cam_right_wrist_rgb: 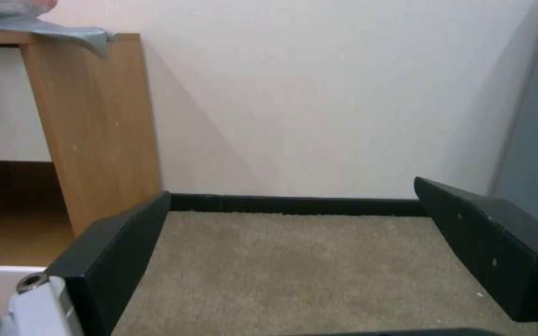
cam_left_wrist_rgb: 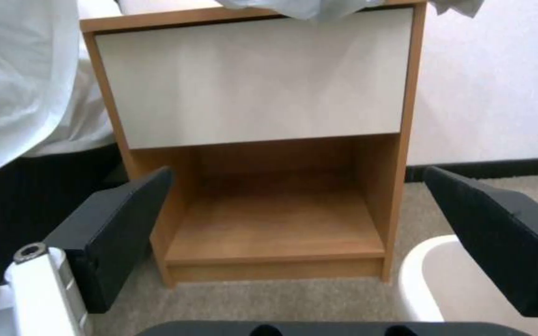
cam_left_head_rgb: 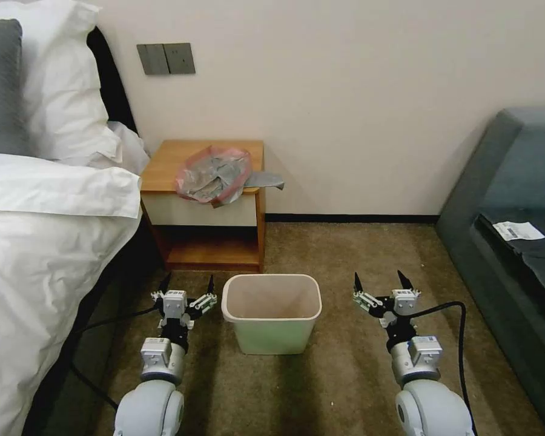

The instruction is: Pick up the garbage bag from the table and place it over the trash can.

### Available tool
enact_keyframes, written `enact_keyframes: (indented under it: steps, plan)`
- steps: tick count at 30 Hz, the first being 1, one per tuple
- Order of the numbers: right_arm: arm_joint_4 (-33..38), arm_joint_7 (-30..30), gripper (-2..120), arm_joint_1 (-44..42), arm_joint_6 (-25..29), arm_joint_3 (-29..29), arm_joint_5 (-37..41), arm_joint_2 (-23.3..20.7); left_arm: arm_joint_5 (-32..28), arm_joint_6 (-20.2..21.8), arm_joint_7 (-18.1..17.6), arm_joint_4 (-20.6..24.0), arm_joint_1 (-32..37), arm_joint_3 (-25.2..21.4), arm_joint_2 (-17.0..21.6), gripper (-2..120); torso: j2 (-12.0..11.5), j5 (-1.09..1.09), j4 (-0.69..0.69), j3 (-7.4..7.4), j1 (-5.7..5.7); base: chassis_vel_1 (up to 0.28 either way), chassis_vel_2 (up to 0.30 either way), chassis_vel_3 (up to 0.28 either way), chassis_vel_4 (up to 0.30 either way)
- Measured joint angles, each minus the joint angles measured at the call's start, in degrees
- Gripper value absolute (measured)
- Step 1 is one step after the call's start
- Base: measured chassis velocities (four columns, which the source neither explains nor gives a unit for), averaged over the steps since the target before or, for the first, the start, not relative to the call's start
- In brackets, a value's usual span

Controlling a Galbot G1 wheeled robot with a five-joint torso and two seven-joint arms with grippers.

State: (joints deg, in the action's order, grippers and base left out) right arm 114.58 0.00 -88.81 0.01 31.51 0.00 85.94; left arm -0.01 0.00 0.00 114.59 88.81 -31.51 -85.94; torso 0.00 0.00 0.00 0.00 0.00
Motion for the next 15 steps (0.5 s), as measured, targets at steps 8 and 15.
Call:
enact_keyframes:
  steps: [8, 15]
  plan:
    - [0.00, 0.00, 100, 0.00, 0.00, 0.00, 0.00, 0.00, 0.00, 0.00, 0.00, 0.00, 0.00, 0.00, 0.00, 100, 0.00, 0.00, 0.00, 0.00, 0.00, 0.000, 0.000, 0.000, 0.000]
    - [0.00, 0.00, 100, 0.00, 0.00, 0.00, 0.00, 0.00, 0.00, 0.00, 0.00, 0.00, 0.00, 0.00, 0.00, 100, 0.00, 0.00, 0.00, 0.00, 0.00, 0.000, 0.000, 0.000, 0.000]
